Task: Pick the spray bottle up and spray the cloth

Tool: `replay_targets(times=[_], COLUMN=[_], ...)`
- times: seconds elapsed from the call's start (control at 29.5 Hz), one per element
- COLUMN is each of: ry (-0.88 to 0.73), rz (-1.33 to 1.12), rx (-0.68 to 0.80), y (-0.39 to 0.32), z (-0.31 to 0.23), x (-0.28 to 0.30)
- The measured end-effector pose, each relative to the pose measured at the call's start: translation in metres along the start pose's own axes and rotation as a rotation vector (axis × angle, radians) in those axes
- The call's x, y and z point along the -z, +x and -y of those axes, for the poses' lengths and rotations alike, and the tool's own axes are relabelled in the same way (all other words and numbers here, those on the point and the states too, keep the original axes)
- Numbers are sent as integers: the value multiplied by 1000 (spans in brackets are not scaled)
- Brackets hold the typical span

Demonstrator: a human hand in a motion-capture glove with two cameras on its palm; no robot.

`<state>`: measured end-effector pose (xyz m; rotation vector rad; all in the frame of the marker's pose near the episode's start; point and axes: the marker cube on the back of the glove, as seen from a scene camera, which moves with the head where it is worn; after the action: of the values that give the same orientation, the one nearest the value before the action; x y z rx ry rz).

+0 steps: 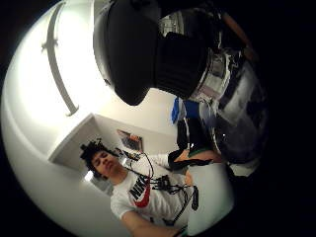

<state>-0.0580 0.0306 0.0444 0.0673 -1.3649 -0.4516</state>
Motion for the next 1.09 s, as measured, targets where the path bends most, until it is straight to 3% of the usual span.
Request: replay_targets(times=[0.37,0.78,1.09], ry=[-33,-82,-90], rz=[-30,-81,-25], rx=[25,-87,-80], y=[13,27,14], z=[-2,-20,-44], x=[3,-12,-8])
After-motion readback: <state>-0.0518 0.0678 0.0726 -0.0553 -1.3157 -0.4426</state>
